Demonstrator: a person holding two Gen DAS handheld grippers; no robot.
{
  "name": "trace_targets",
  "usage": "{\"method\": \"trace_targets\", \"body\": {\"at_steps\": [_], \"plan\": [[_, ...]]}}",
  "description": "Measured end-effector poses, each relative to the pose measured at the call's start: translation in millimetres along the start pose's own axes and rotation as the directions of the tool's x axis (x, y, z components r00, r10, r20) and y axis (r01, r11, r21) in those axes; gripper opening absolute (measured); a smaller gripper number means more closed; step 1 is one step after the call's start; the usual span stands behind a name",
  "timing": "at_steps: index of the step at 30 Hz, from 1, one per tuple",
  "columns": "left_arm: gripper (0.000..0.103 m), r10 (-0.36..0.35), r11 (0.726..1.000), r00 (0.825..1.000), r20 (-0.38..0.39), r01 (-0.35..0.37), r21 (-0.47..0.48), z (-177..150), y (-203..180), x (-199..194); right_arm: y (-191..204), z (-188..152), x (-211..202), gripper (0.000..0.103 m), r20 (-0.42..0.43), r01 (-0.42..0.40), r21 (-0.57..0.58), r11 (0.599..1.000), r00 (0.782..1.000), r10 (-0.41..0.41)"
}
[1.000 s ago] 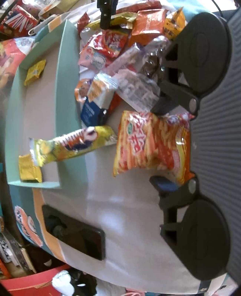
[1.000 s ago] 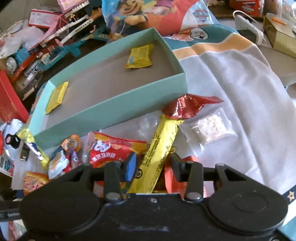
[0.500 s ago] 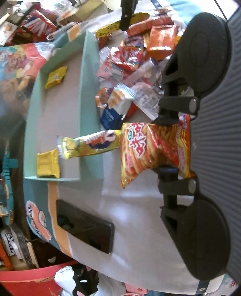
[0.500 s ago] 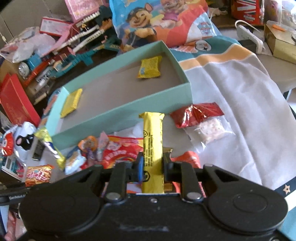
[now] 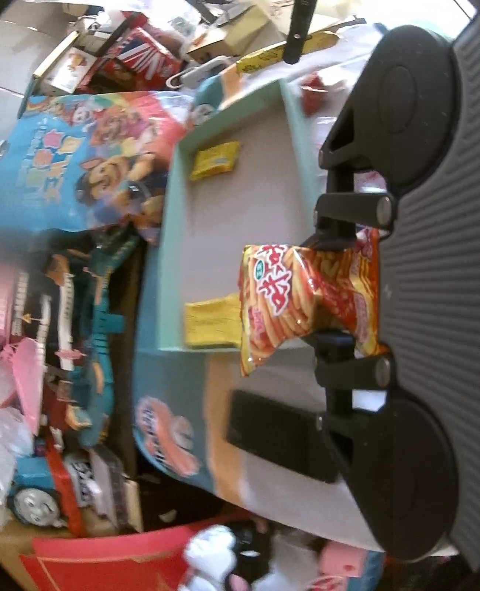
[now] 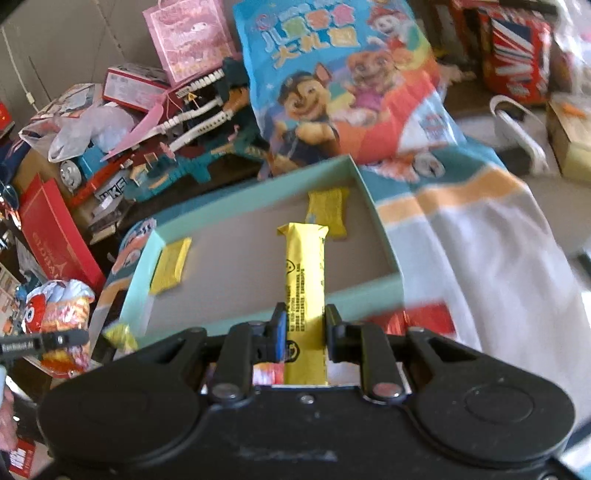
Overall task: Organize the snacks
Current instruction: 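Lower the chips bag and yellow bar into the teal box and release both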
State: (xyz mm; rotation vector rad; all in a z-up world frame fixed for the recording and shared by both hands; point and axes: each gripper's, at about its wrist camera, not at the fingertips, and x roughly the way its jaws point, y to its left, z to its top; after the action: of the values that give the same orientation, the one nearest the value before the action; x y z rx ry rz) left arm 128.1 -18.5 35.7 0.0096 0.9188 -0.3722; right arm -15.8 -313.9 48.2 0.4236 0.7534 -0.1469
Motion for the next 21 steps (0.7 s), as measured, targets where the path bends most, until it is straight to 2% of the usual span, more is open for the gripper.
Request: {"method": "trace_targets", "body": {"at_steps": [4, 7, 13, 19, 20, 21], "plan": [[0.039, -0.009, 1.0, 1.0, -0.005, 0.009, -0.013, 39.4, -9.6, 34.8, 8.5, 32.2, 28.2, 0.02, 0.001, -0.009, -0.045, 0.999, 1.0, 0.009], [0.039, 0.004, 1.0, 1.0, -0.029, -0.004, -0.001, 54.5, -17.6, 65.5, 16.9, 50.9, 56.7, 0.02, -0.008, -0.015, -0.076, 0.997, 1.0, 0.015], [0.039, 0.036, 0.999, 0.995, -0.097, -0.035, 0.014, 55.7, -13.8, 116.1, 25.0, 59.1, 116.3, 0.02, -0.061, -0.007, -0.132, 0.991, 0.998, -0.001], [0.04, 0.06, 0.998, 0.986, -0.158, -0.056, 0.027, 37.9, 0.0, 136.8, 16.9, 47.4, 156.8, 0.021, -0.118, -0.008, -0.128, 0.992, 0.993, -0.007], [0.043, 0.07, 0.997, 0.985, -0.156, -0.065, 0.035, 34.7, 0.2, 138.4, 15.6, 45.4, 159.5, 0.026, -0.127, -0.01, -0.128, 0.992, 0.992, -0.007], [0.06, 0.078, 0.996, 0.986, -0.149, -0.073, 0.043, 32.8, -0.2, 137.7, 14.1, 43.9, 161.1, 0.042, -0.132, -0.007, -0.123, 0.992, 0.991, -0.01]]}}
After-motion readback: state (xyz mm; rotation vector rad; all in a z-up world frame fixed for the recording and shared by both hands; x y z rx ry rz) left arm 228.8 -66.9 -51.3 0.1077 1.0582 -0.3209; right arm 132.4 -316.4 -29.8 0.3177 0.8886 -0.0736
